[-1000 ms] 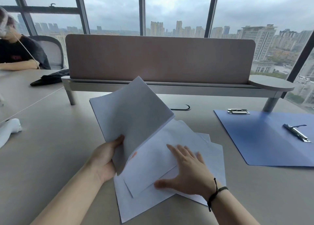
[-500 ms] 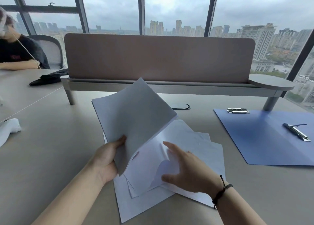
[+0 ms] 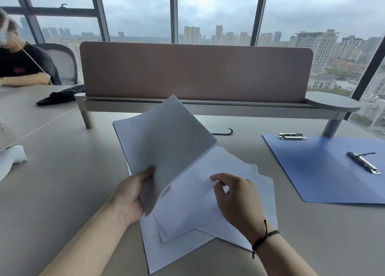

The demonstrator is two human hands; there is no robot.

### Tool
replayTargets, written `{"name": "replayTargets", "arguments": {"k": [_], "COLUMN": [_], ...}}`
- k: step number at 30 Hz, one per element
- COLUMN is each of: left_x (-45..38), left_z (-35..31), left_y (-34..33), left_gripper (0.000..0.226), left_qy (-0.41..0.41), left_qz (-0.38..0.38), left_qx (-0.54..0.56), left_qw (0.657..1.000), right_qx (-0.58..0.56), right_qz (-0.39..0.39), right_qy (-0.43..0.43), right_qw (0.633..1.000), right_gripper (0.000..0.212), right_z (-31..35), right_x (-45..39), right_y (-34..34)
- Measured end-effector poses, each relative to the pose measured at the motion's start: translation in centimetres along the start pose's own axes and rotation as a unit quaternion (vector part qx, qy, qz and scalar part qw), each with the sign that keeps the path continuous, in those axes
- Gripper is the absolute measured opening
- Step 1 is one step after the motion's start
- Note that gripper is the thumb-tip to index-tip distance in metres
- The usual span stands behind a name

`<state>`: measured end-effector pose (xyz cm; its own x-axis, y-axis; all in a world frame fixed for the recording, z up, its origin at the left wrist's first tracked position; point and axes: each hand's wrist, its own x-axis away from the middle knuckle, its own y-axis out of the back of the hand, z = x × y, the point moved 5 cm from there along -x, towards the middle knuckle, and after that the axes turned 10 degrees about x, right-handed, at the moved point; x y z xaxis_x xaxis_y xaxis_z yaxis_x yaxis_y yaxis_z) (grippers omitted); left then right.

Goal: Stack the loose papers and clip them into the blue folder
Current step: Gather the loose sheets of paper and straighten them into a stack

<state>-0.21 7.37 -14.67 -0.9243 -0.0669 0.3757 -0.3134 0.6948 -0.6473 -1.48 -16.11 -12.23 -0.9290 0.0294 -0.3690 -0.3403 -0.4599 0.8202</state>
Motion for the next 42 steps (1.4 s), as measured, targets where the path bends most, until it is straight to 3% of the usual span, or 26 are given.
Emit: {"name": "replayTargets", "arguments": {"k": [2, 4, 8, 12, 14, 17, 21, 26, 28, 32, 35, 37, 38, 42], "left_x": [0.1, 0.1, 0.3, 0.8, 1.1, 1.1, 1.6, 1.7, 2.0, 2.8, 3.3, 3.3, 3.2, 2.4], "left_z": [-0.2, -0.5, -1.8, -2.5, -2.3, -2.2, -1.9, -1.3, -1.2, -2.1, -2.9, -3.0, -3.0, -2.5], "left_y": [0.0, 0.0, 0.4, -0.1, -0.4, -0.4, -0.9, -1.4, -1.7, -2.4, -2.9, -2.9, -2.7, -2.0], "left_gripper": [0.017, 0.016, 0.021, 0.019, 0.020, 0.020, 0.022, 0.031, 0.028, 0.023, 0.051, 0.083, 0.088, 0.048], "left_qy": [-0.001, -0.008, -0.065, -0.105, -0.119, -0.132, -0.125, -0.125, -0.164, -0.318, -0.412, -0.414, -0.404, -0.321], "left_qz": [0.001, 0.002, 0.010, 0.020, 0.023, 0.021, 0.045, 0.088, 0.093, 0.093, 0.127, 0.146, 0.146, 0.113], "left_qx": [-0.005, -0.024, -0.093, -0.177, -0.205, -0.231, -0.243, -0.248, -0.262, -0.311, -0.284, -0.243, -0.227, -0.205], "left_qw": [1.000, 1.000, 0.993, 0.978, 0.971, 0.964, 0.961, 0.957, 0.946, 0.891, 0.857, 0.865, 0.874, 0.918], "right_qx": [-0.118, -0.206, -0.236, -0.275, -0.309, -0.455, -0.589, -0.640, -0.655, -0.618, -0.594, -0.592, -0.590, -0.565], "right_qz": [0.027, 0.002, -0.042, 0.006, 0.008, 0.028, 0.053, 0.075, 0.086, 0.106, 0.079, 0.058, 0.049, 0.053], "right_qy": [-0.069, -0.132, -0.204, -0.214, -0.202, -0.187, -0.184, -0.196, -0.193, -0.106, -0.098, -0.085, -0.078, -0.064], "right_qw": [0.990, 0.970, 0.949, 0.937, 0.930, 0.870, 0.785, 0.739, 0.726, 0.772, 0.795, 0.800, 0.802, 0.821], "right_gripper": [0.024, 0.012, 0.013, 0.053, 0.060, 0.043, 0.037, 0.028, 0.033, 0.028, 0.020, 0.020, 0.020, 0.019], "right_z": [-0.5, -1.5, -4.0, -5.0, -4.8, -3.9, -2.9, -1.9, -1.6, -0.5, -0.3, -0.2, -0.3, -0.4], "right_x": [-0.3, -0.7, -1.1, -1.6, -1.7, -1.6, -1.4, -1.4, -1.2, -0.9, -1.0, -1.1, -1.2, -0.9], "right_y": [-0.3, 0.0, 0.5, -0.1, 0.0, 0.3, 0.6, 1.2, 1.5, 2.0, 1.8, 2.0, 2.1, 1.6]}}
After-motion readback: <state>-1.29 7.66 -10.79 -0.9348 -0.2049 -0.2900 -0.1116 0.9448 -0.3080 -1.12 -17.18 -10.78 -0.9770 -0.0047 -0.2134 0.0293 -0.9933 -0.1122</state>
